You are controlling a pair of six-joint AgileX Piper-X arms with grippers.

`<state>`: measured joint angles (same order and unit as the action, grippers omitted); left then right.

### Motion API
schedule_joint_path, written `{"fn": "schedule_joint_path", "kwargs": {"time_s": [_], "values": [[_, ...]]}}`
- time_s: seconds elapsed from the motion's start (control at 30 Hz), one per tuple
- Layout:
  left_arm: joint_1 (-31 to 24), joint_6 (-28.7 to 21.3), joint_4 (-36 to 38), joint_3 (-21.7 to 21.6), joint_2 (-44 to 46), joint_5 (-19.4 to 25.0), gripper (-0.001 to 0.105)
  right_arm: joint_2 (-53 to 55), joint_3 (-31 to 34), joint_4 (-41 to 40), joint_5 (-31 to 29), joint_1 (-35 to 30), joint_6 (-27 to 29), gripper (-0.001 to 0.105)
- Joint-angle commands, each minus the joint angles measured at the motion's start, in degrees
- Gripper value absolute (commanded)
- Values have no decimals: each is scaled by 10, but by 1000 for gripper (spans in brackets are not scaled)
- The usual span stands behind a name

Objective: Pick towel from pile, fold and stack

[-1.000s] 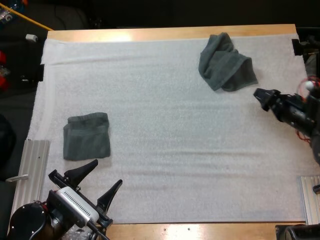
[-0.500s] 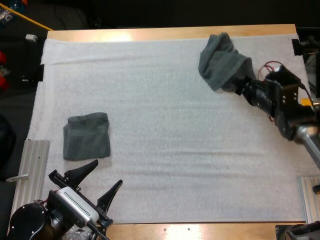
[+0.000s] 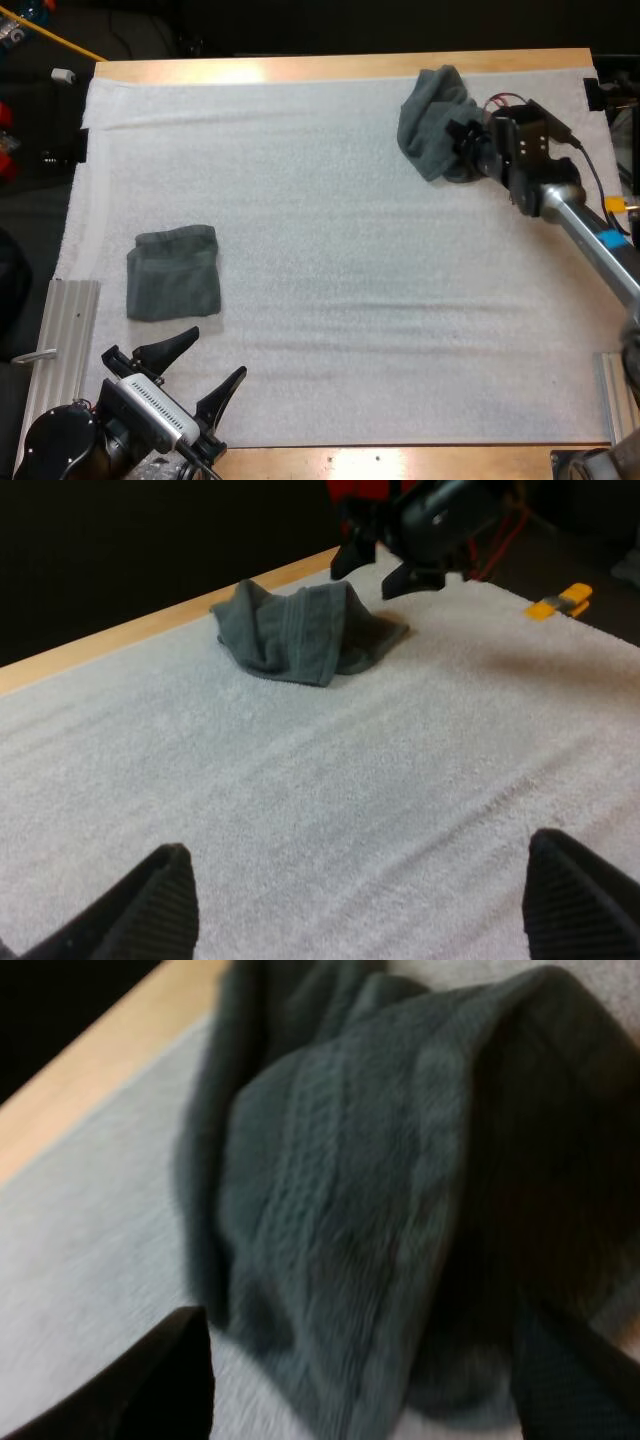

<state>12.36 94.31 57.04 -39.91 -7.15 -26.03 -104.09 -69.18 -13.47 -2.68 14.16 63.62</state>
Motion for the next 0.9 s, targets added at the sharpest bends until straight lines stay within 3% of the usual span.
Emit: {"fn": "schedule_joint_path", "kwargs": {"time_s": [0.0, 0.37, 0.43, 0.6, 0.7, 0.8, 0.87], "values": [[3, 7, 4, 1, -1, -4, 65, -12, -15, 10, -6, 1, -1, 62], [3, 7, 31, 0, -1, -4, 65, -151, -130, -9, 0, 1, -1, 61], [3, 7, 31, 0, -1, -7, 65, -162, -140, -20, -1, 1, -1, 53], [3, 7, 31, 0, -1, -17, 65, -179, -145, -22, 3, 1, 0, 21], [3, 7, 31, 0, -1, -17, 65, -180, -145, -29, 47, 1, 9, 4], [3, 7, 31, 0, -1, -17, 65, -166, -145, -35, 87, 2, 15, 0], [3, 7, 31, 0, -1, -17, 65, -142, -145, -47, 84, 10, 53, 0]]}}
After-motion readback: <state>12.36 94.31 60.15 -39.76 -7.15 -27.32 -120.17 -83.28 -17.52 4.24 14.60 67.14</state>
